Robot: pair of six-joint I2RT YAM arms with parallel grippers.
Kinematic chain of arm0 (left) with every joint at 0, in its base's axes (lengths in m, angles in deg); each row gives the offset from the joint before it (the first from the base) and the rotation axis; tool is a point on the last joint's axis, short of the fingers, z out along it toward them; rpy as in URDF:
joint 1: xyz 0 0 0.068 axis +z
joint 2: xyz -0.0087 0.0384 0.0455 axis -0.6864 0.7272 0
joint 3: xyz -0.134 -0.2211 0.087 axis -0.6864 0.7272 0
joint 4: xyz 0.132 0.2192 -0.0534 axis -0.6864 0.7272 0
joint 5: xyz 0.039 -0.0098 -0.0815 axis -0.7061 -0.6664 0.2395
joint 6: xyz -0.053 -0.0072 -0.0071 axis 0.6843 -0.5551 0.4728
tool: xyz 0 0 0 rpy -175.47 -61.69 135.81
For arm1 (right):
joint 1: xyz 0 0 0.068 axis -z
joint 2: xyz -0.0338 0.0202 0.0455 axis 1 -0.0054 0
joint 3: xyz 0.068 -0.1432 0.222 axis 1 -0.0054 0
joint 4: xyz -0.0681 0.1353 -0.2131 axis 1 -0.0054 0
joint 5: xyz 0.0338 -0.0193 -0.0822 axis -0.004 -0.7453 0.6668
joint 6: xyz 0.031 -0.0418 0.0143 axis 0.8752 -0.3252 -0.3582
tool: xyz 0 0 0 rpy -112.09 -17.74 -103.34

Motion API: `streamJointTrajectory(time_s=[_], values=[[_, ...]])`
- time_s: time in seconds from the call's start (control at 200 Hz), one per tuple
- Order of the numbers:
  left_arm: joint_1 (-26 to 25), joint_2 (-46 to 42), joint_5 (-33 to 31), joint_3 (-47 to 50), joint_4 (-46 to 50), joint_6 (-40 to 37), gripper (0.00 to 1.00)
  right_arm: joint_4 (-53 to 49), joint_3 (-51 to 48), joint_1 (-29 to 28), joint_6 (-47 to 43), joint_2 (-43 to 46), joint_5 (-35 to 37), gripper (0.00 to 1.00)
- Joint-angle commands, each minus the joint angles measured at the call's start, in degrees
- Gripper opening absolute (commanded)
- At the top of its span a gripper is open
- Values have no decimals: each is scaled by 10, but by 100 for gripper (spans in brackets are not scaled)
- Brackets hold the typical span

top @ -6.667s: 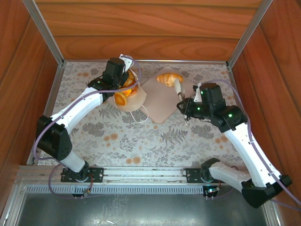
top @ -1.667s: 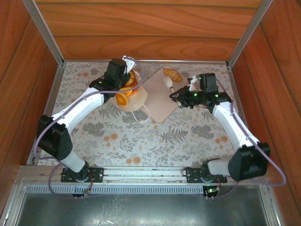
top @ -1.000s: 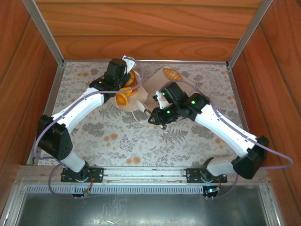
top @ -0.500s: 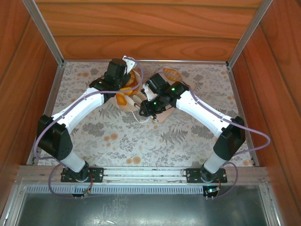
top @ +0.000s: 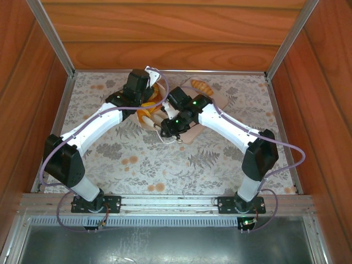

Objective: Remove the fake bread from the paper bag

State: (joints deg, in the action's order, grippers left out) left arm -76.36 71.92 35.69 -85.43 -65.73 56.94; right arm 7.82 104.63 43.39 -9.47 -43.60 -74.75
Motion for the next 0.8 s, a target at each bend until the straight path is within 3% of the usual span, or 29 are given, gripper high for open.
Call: streamJointTrajectory(time_s=[0.0, 0.41, 0.545, 0.66, 0.795], values=[[-6, -9, 3, -6, -5, -5, 0, 13, 25, 6, -21, -17, -28, 51], [-6, -9, 1, -7, -3, -5, 0, 1, 62, 7, -29, -49, -24, 49], [-5, -8, -4, -4, -3, -5, 0, 0, 54, 7, -23, -31, -18, 43], [-6, -5, -8, -6, -3, -4, 0, 1, 35, 6, -16, -5, 4, 32], [-6, -3, -12, -5, -4, 0, 0, 3, 15, 7, -7, 24, 19, 29]])
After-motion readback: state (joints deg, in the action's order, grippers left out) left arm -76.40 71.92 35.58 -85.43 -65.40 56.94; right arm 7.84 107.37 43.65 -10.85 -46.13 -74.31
